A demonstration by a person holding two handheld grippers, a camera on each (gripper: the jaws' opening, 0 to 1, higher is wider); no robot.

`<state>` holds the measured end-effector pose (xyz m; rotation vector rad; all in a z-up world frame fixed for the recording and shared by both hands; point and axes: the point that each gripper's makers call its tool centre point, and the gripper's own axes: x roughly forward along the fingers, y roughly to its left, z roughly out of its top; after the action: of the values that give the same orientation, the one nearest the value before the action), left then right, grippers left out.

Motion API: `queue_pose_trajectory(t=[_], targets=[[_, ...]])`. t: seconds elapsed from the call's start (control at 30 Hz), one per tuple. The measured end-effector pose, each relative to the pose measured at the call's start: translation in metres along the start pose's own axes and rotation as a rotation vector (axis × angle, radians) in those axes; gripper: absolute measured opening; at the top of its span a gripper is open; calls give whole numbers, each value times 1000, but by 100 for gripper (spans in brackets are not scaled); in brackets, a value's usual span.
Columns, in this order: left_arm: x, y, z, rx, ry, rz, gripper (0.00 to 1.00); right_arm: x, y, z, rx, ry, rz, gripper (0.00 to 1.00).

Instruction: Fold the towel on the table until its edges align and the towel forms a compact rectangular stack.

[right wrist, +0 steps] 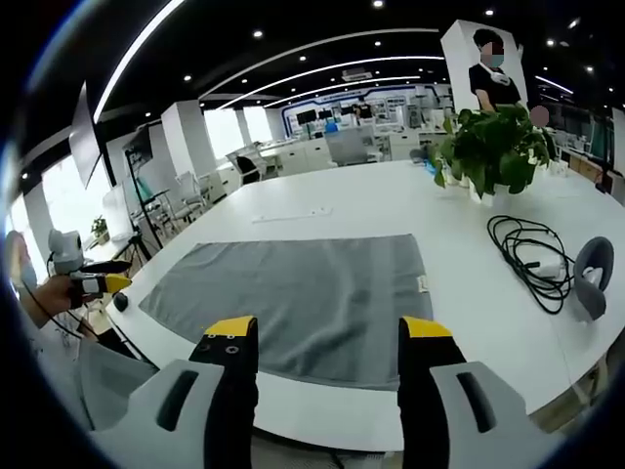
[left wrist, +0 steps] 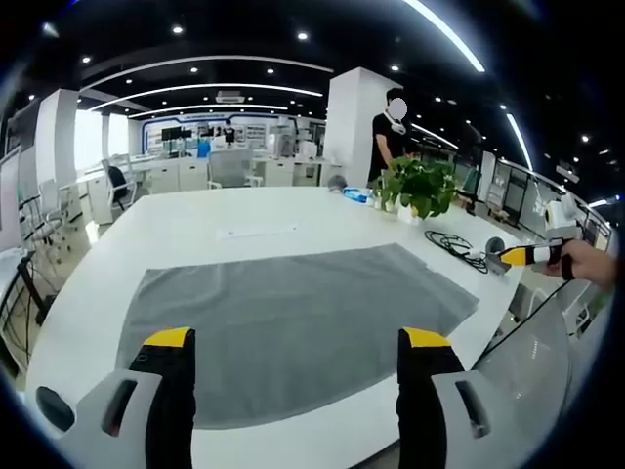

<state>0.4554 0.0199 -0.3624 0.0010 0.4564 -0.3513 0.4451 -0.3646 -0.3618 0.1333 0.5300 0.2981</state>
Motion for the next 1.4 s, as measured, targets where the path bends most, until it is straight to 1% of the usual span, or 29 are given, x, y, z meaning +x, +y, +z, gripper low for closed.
queue_pose_trajectory(t=[0.07, 0.13, 0.4, 0.47, 0.57, 0.7, 0.8, 0.93, 1.0, 1.1, 1.2, 1.23, 1.33, 1.4], targets=[[0, 0, 0, 1, 1, 0, 87, 0, 0, -1, 2, 3, 2, 53], [-1, 1, -1, 0, 2, 3, 87, 0, 1, -1, -5, 2, 1, 54], [0, 0, -3, -1, 8, -1, 87, -1, 1, -1, -4, 4, 7, 54], [0, -1, -2, 0, 9, -6, 87, -1, 1, -1, -7, 5, 8, 57], [1, -4, -2, 3, 8, -11, 87, -1, 2, -1, -6, 7, 8, 66], [3, -7, -1, 9, 12, -17, 87, -1, -1, -4, 9, 18, -1, 75], [4, -10, -1, 12, 15, -24, 87, -2, -2, -1, 3, 6, -8, 76], [7, -12, 1, 21, 18, -36, 88, -2, -6, 1, 22, 0, -14, 76], [10, -17, 3, 29, 20, -46, 88, -1, -5, 2, 19, -6, -16, 75], [12, -24, 9, 45, 15, -62, 87, -1, -6, 4, 8, -18, -13, 70], [15, -32, 17, 61, 13, -81, 87, 0, -8, 5, 14, -15, -10, 71], [15, -33, 18, 62, 13, -83, 87, 1, -9, 4, 11, -8, -4, 72], [17, -45, 30, 78, -7, -120, 87, 0, -12, 4, -6, 5, -1, 72], [18, -50, 36, 89, -19, -134, 87, -2, -16, 7, -13, -6, -6, 71]])
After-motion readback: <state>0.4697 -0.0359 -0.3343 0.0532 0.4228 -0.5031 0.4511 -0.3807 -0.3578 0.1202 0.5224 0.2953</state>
